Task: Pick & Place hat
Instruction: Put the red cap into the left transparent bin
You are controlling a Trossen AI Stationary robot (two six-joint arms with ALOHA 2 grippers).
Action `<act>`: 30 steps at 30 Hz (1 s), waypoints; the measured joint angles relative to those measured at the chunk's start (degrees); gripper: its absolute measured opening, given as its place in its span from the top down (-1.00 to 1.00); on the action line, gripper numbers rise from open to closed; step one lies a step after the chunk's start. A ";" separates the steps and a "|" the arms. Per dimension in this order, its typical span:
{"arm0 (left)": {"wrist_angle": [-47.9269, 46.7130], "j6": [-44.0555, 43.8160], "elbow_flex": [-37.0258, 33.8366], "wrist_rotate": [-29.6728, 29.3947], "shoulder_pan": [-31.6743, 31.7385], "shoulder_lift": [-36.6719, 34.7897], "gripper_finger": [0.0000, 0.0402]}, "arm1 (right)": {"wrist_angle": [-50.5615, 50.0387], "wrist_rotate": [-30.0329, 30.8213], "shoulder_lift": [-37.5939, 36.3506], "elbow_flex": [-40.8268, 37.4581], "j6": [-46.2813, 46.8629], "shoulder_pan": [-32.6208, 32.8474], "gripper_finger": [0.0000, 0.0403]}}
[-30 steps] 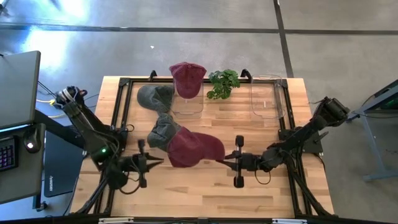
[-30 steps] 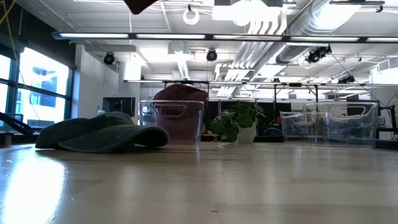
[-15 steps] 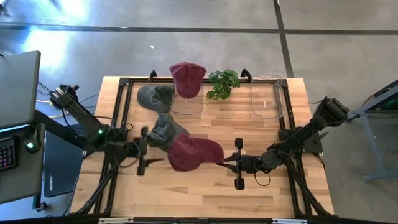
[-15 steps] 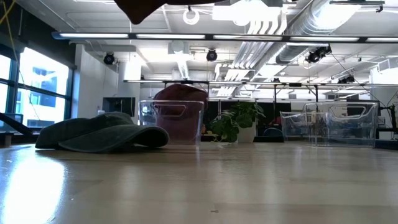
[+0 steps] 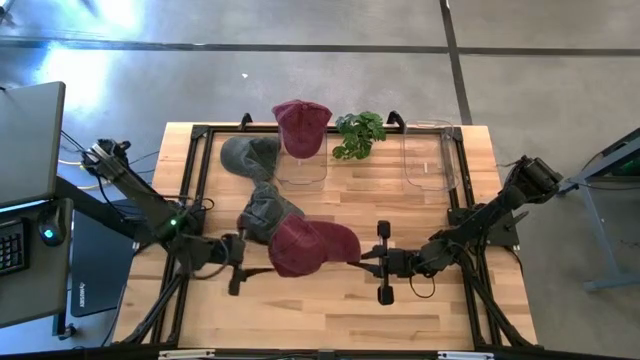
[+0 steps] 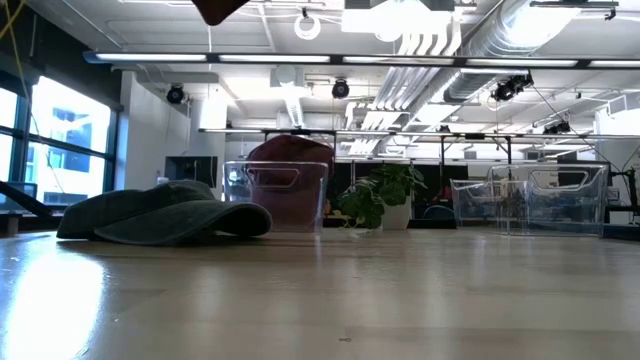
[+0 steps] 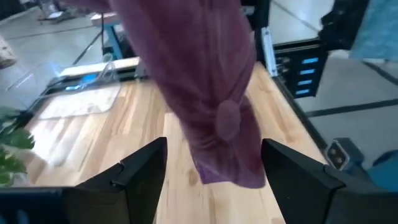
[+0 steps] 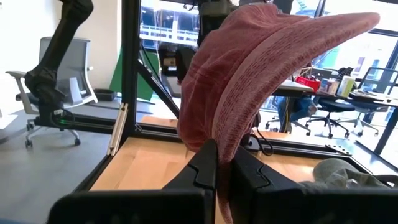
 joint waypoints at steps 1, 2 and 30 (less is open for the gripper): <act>1.05 -0.10 -0.02 -0.44 0.00 0.80 -0.27 | 0.11 0.00 0.00 0.00 -0.08 0.00 0.95; 2.96 0.41 -0.04 -0.26 -0.02 1.55 -0.27 | 0.11 -0.07 0.00 0.00 -0.11 0.00 0.95; 29.07 6.01 1.59 30.09 8.06 8.39 0.93 | -1.41 -4.58 0.04 0.02 -0.40 -0.41 0.90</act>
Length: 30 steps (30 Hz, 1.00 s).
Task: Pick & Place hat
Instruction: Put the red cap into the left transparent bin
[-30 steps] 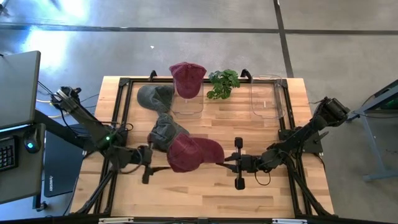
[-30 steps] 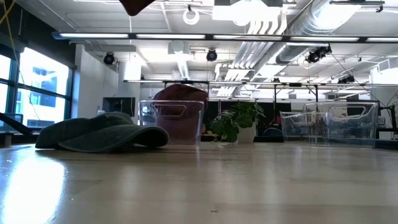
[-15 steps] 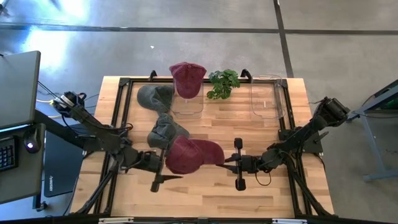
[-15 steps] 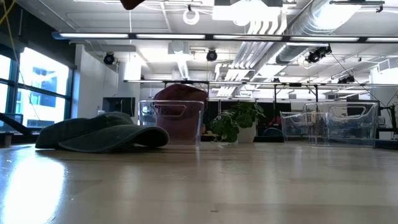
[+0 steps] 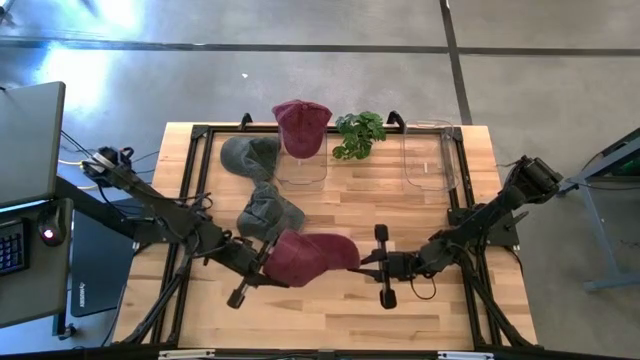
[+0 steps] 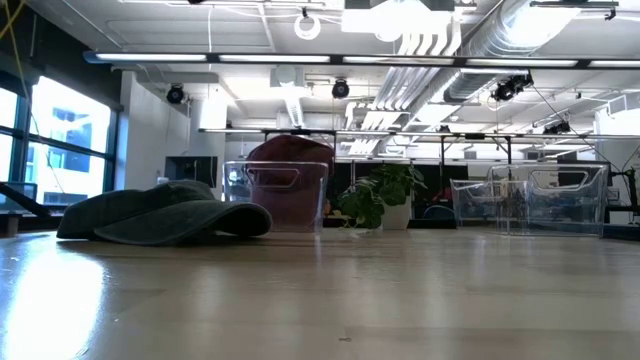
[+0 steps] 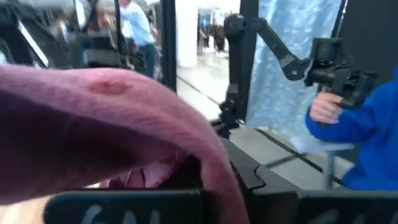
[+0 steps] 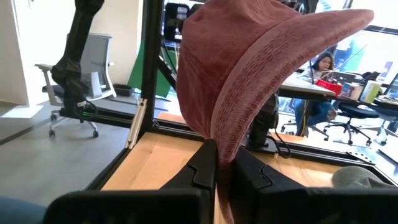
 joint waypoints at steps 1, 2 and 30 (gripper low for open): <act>-2.81 -1.13 1.18 0.87 0.59 -0.11 0.94 | -0.08 -0.20 0.00 0.00 0.02 -0.05 0.88; -6.31 -2.16 2.66 1.88 1.35 -0.14 0.97 | -0.29 -0.29 0.00 0.00 0.06 -0.05 0.87; -96.84 29.72 62.23 2.68 49.23 21.75 1.00 | -30.90 6.28 0.00 0.00 19.68 -8.31 0.06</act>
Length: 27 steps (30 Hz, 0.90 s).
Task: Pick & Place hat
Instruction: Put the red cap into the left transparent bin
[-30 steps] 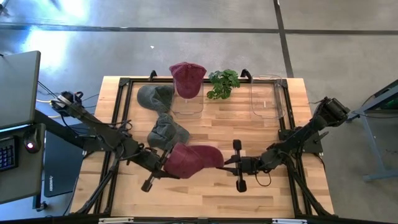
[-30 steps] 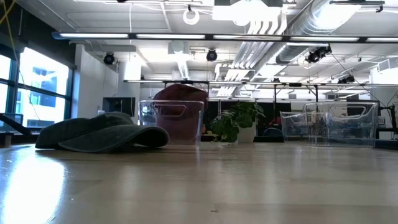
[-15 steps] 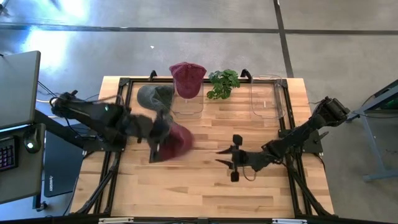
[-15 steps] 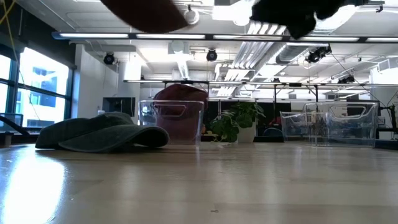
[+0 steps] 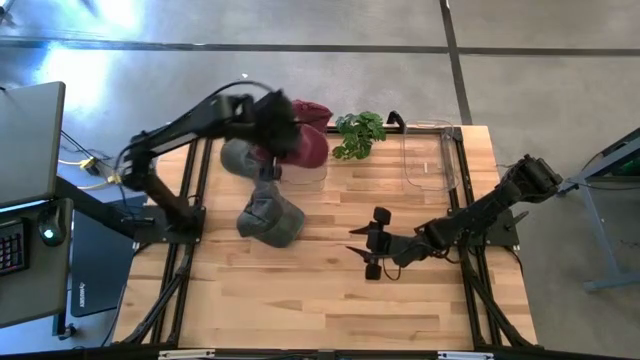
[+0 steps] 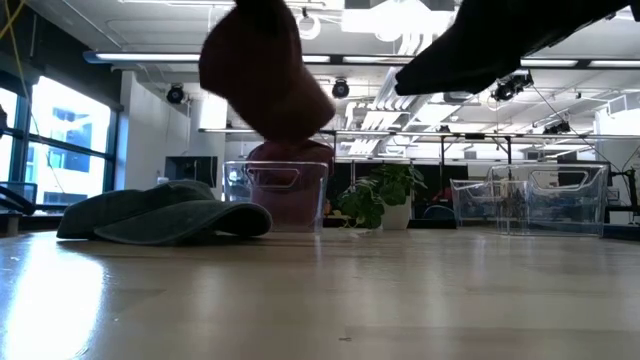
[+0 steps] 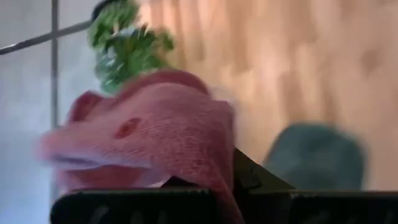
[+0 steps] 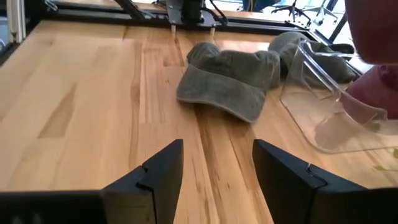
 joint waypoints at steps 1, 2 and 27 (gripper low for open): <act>-1.38 2.85 1.93 -1.09 1.24 2.01 1.00 | -0.48 0.00 0.00 0.00 0.00 0.02 0.07; -3.12 5.50 4.04 -2.42 2.24 4.12 1.00 | -0.88 -0.02 0.00 0.00 -0.02 0.02 0.07; -3.27 26.12 7.42 -24.22 3.64 22.95 1.00 | -2.36 2.13 -0.02 0.00 -0.15 -0.31 0.08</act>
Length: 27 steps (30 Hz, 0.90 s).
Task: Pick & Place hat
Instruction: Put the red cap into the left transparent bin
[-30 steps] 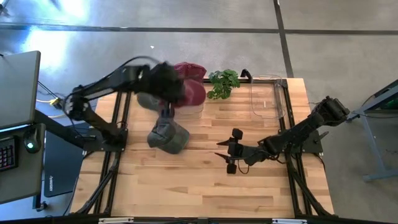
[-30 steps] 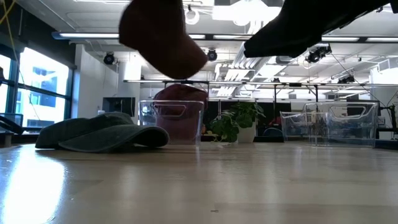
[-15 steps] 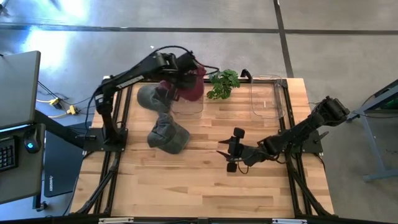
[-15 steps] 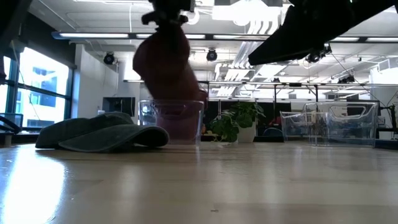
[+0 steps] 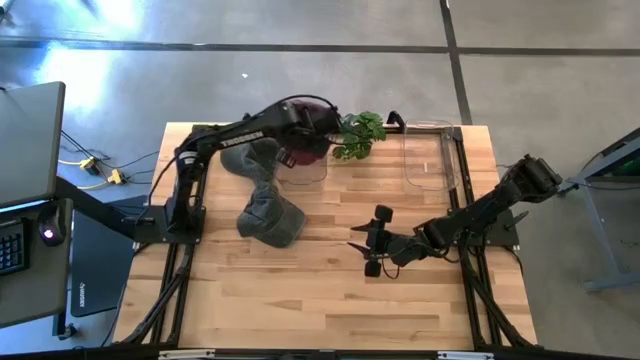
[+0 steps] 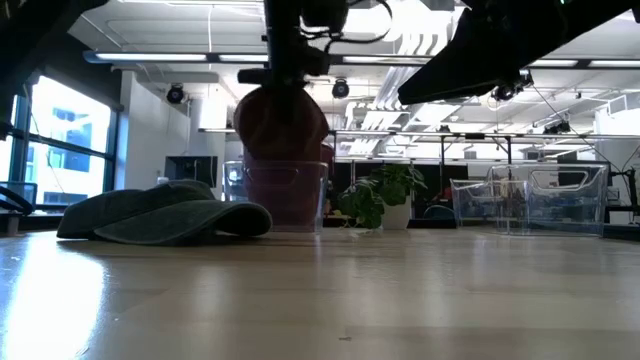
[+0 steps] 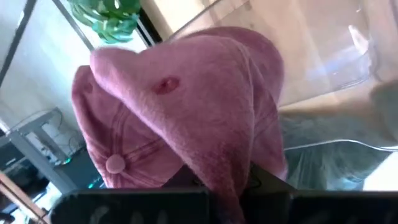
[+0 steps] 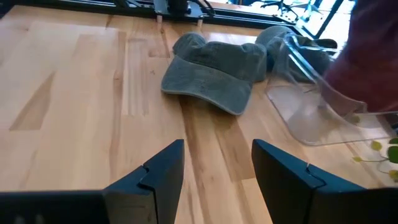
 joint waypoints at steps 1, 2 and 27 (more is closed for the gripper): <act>0.13 -0.02 0.02 -0.55 0.03 0.70 1.00 | 0.01 -0.56 0.00 0.00 0.02 0.00 0.08; 0.49 -0.02 0.02 -1.05 0.13 1.40 1.00 | 0.03 -1.07 0.00 0.00 0.08 0.00 0.08; 11.16 3.21 0.01 1.89 5.47 3.99 0.93 | 0.03 -6.80 0.00 0.00 1.60 0.02 0.08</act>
